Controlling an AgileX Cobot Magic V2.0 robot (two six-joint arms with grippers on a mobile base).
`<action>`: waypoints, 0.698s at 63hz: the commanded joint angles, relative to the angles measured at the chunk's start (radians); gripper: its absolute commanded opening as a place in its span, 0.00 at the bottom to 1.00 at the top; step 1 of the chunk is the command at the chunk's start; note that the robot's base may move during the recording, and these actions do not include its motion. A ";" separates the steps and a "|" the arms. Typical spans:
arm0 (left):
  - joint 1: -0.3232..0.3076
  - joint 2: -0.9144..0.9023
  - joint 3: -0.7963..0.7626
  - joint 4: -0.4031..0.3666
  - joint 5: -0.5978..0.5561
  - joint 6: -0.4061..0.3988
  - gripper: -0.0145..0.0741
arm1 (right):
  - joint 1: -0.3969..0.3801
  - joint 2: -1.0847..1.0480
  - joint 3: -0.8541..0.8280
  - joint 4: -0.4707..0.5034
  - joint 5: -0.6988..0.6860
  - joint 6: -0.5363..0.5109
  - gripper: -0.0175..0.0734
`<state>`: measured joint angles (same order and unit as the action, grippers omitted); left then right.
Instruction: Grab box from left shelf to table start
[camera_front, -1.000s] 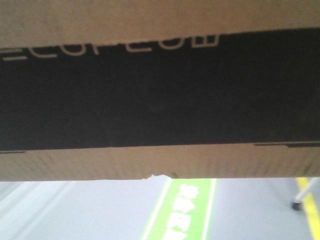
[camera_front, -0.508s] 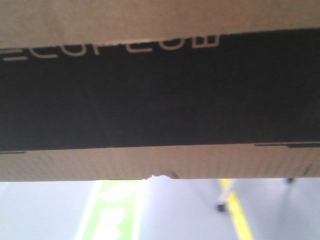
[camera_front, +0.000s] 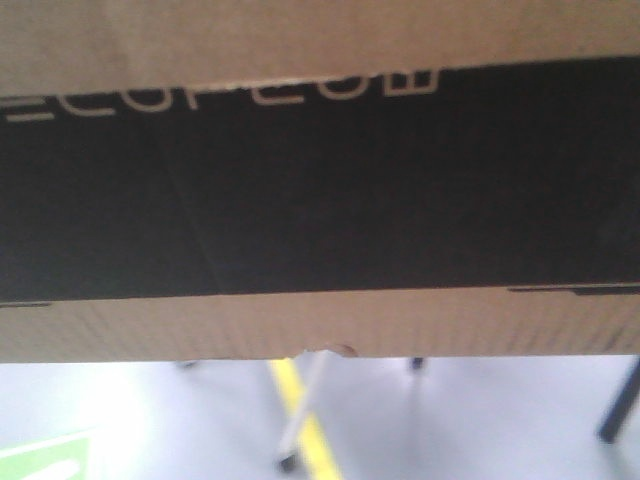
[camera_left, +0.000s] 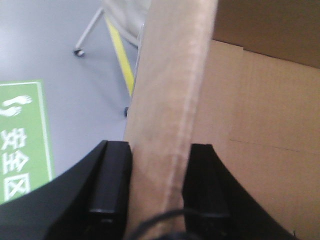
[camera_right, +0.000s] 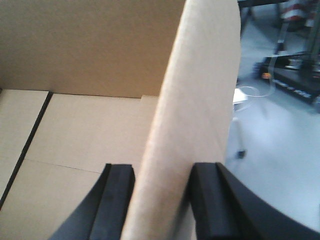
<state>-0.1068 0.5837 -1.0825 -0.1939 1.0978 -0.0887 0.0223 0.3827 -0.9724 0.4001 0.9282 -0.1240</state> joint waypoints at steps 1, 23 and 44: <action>-0.022 -0.006 -0.041 -0.315 -0.075 0.073 0.15 | 0.004 0.019 -0.029 0.157 -0.127 -0.006 0.25; -0.022 -0.006 -0.041 -0.315 -0.075 0.073 0.15 | 0.004 0.019 -0.029 0.157 -0.127 -0.006 0.25; -0.022 -0.006 -0.041 -0.315 -0.075 0.073 0.15 | 0.004 0.019 -0.029 0.157 -0.127 -0.006 0.25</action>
<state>-0.1068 0.5837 -1.0825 -0.1939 1.0978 -0.0887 0.0223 0.3827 -0.9724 0.4001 0.9282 -0.1240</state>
